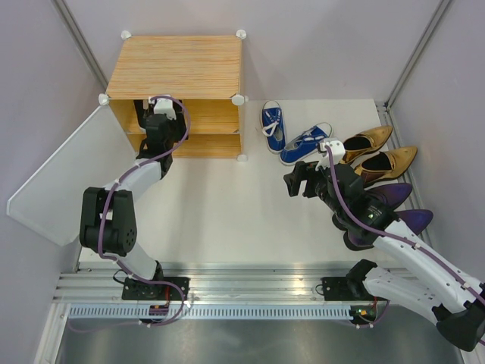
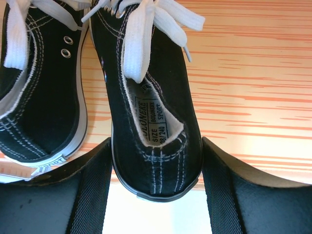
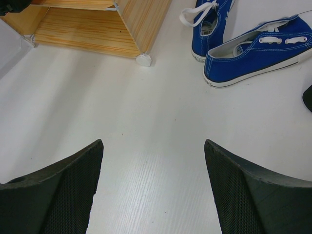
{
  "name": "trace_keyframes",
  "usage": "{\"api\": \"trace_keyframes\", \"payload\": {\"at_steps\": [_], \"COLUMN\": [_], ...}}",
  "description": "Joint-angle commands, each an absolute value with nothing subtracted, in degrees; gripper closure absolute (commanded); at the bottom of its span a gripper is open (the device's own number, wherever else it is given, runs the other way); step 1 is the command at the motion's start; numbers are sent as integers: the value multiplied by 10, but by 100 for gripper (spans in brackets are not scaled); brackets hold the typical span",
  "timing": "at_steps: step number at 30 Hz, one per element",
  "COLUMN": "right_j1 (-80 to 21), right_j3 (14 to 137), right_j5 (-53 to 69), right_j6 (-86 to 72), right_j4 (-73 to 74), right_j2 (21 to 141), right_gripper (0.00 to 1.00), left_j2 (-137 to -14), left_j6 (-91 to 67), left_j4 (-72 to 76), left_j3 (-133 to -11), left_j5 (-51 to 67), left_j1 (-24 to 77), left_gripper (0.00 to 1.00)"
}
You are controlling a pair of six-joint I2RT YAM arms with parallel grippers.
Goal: Place and organize the shoes in the shoe cabinet
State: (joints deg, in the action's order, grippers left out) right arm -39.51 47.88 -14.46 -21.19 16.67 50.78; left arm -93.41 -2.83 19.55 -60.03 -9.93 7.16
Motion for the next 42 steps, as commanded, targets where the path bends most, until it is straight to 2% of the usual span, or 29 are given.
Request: {"api": "trace_keyframes", "payload": {"at_steps": [1, 21, 27, 30, 33, 38, 42], "right_j1": [-391, -389, -389, -389, -389, -389, -388], "right_j3": [477, 469, 467, 467, 467, 466, 466], "right_j5": [-152, -144, -146, -146, -146, -142, -138], "right_j6": [-207, -209, -209, -209, -209, -210, -211], "right_j4": [146, 142, 143, 142, 142, 141, 140], "right_j2": [502, 483, 475, 475, 473, 472, 468], "right_gripper": [13, 13, 13, 13, 13, 12, 13], "left_j2": [-923, -860, -853, -850, -852, -846, -831], "left_j6": [-13, 18, 10, -22, -40, -36, -43], "left_j4": [265, 265, 256, 252, 245, 240, 223], "left_j3": [-606, -554, -548, -541, -538, -530, -526], "left_j5": [-154, -223, -203, -179, -159, -149, -149], "left_j1": [46, 2, 2, 2, 2, 19, 24], "left_gripper": [98, 98, 96, 82, 54, 42, 25]}}
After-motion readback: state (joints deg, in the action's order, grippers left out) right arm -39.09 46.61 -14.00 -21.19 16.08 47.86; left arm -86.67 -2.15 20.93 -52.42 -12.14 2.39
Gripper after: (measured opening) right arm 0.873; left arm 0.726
